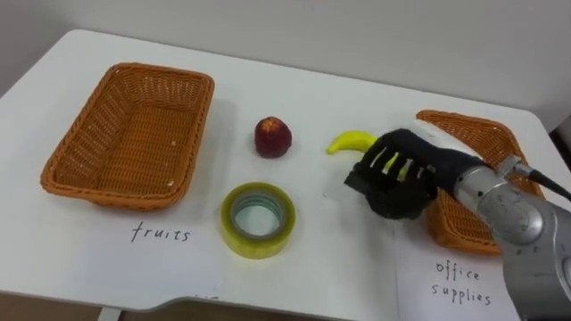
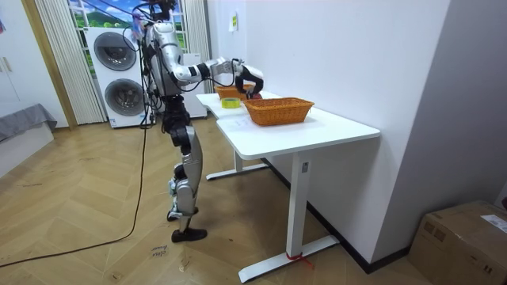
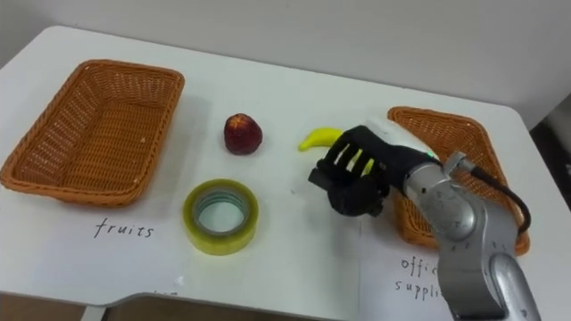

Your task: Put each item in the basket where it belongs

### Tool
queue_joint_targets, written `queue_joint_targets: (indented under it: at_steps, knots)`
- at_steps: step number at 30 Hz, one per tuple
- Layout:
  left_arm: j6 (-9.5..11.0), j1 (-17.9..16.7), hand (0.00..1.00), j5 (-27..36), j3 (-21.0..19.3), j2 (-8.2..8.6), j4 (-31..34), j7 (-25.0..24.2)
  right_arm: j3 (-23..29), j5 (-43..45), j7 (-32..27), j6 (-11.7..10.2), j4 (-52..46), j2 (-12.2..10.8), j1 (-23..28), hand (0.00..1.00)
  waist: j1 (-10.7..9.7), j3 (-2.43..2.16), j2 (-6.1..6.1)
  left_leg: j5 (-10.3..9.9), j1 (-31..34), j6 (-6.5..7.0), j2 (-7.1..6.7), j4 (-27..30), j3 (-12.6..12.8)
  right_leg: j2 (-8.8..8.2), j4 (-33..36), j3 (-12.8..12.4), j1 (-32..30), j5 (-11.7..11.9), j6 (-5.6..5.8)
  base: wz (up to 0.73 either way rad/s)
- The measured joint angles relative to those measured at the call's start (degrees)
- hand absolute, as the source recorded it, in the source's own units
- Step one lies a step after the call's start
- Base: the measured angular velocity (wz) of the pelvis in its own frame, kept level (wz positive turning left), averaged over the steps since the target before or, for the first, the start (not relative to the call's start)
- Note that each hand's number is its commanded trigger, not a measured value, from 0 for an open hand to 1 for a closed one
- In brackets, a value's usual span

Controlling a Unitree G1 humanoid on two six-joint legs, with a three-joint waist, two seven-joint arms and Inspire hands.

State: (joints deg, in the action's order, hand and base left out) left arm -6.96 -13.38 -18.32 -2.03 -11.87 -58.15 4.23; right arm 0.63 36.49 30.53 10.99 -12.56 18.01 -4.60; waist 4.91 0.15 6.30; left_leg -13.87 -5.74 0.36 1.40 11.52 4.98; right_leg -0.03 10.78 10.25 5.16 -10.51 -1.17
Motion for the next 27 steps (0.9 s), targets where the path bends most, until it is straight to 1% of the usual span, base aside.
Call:
queue_joint_targets:
  at_steps: [1, 2, 4, 8, 10, 14, 15, 17, 19, 20, 22, 23, 25, 27]
  knots:
    - [0.0, -0.3, 0.00, 0.0, 0.0, 0.04, 0.0, -0.2, 0.8, -1.0, -1.4, -0.7, -0.1, 0.0, 0.0, 1.00, -0.1, -0.08, -0.23, 0.0, -0.1, 0.00, 0.00, 0.0, 0.0, 0.00, 0.0, 0.0, 0.1, 0.0, 0.00, 0.00]
    - [0.0, -0.4, 0.00, 0.0, 0.0, 0.06, 0.0, -0.3, 0.9, -1.3, -2.2, -1.0, -0.1, 0.0, 0.0, 1.00, -0.1, -0.08, -0.31, 0.0, -0.1, 0.00, 0.00, 0.1, 0.0, 0.00, 0.0, 0.0, 0.1, 0.0, 0.00, 0.00]
    - [0.0, -0.9, 0.00, 0.0, 0.0, 0.18, 0.0, -0.8, 0.9, -2.6, -4.4, -1.3, -0.1, 0.0, 0.0, 1.00, -0.2, 0.13, -0.62, 0.0, -0.6, 0.00, 0.00, 0.1, 0.0, 0.00, 0.0, 0.0, 0.6, 0.0, 0.00, 0.00]
    - [0.0, -1.4, 0.00, -0.1, 0.0, 0.58, 0.0, -1.1, 1.4, -2.9, -6.2, -1.9, -0.3, 0.0, 0.0, 1.00, -0.3, 0.17, -0.66, 0.0, -0.8, 0.01, -0.02, -0.1, -0.3, 0.01, 0.0, 0.0, 0.7, 0.0, 0.02, 0.00]
    - [0.0, -1.5, 0.00, -0.2, 0.0, 0.95, 0.0, -1.4, 2.7, -4.2, -7.7, -2.1, -0.8, 0.0, 0.0, 1.00, -0.4, 0.17, -0.64, 0.0, -0.7, 0.01, -0.05, -0.2, -0.3, 0.01, -0.1, 0.0, 0.7, 0.0, 0.02, 0.00]
    - [0.0, -2.0, 0.00, -0.2, 0.0, 1.10, 0.0, -1.7, 4.6, -5.3, -10.8, -2.8, -2.4, 0.3, -0.1, 1.00, -1.1, 0.12, -0.57, 0.0, -0.4, 0.00, -0.05, -0.1, -0.1, 0.02, -0.1, -0.1, 0.4, 0.0, 0.02, 0.00]
    - [0.0, -2.1, 0.00, -0.2, -0.1, 1.10, 0.0, -2.1, 5.4, -6.0, -11.8, -3.3, -2.5, 0.4, -0.5, 1.00, -1.6, -0.09, -0.24, 0.0, -0.1, 0.00, -0.05, -0.1, -0.1, 0.02, 0.0, -0.1, 0.1, 0.0, 0.02, 0.00]
    - [0.0, -2.1, 0.00, -0.2, -0.1, 1.10, 0.0, -2.5, 6.8, -6.7, -13.5, -4.0, -2.5, 0.4, -0.9, 1.00, -1.9, -0.03, -0.19, 0.0, 0.1, 0.00, -0.01, 0.0, 0.0, 0.07, 0.0, -0.3, -0.1, 0.0, 0.01, 0.00]
    - [0.3, -2.2, 0.00, -0.2, -0.1, 1.11, 0.0, -2.6, 7.9, -6.8, -16.3, -4.1, -2.4, 0.4, -1.0, 1.00, -2.2, -0.04, -0.05, 0.0, 0.0, 0.00, 0.00, 0.0, 0.0, 0.10, 0.1, -0.4, -0.1, 0.0, 0.02, 0.00]
    - [0.5, -2.1, 0.00, -0.2, -0.1, 1.11, 0.0, -2.6, 8.0, -6.8, -16.9, -4.2, -2.4, 0.4, -1.0, 1.00, -2.5, -0.01, 0.00, 0.0, 0.0, 0.00, 0.01, 0.0, 0.0, 0.10, 0.0, -0.4, -0.2, 0.0, 0.02, 0.00]
    - [0.8, -2.1, 0.00, -0.2, -0.1, 1.10, 0.2, -2.6, 8.0, -7.6, -18.9, -4.6, -2.4, 0.4, -1.0, 1.00, -3.3, 0.28, 0.37, 0.0, 0.0, 0.00, 0.02, 0.0, 0.2, 0.12, 0.0, -0.6, -0.3, 0.0, 0.02, -0.04]
    - [0.8, -2.1, 0.00, -0.2, -0.1, 1.09, 0.3, -2.6, 8.0, -7.7, -19.2, -4.7, -2.4, 0.4, -1.0, 1.00, -3.3, 0.29, 0.41, 0.0, 0.0, 0.00, 0.02, 0.0, 0.1, 0.11, 0.0, -0.6, -0.3, 0.0, 0.02, -0.04]
    - [0.8, -2.3, 0.00, -0.2, -0.6, 1.01, 0.4, -2.6, 8.1, -8.1, -20.2, -4.7, -2.3, 0.4, -1.0, 1.00, -4.0, 0.53, 0.91, 0.0, 0.0, 0.00, 0.00, 0.0, 0.0, 0.12, -0.1, -0.6, -0.3, 0.0, 0.02, 0.00]
    - [0.8, -2.8, 0.00, -0.6, -1.9, 1.02, 0.8, -2.6, 8.4, -9.1, -20.7, -5.0, -1.7, 0.4, -1.0, 1.00, -4.5, 0.48, 1.15, 0.0, 0.0, 0.00, 0.02, 0.1, 0.0, 0.12, -0.1, -0.5, -0.2, 0.0, 0.01, 0.00]
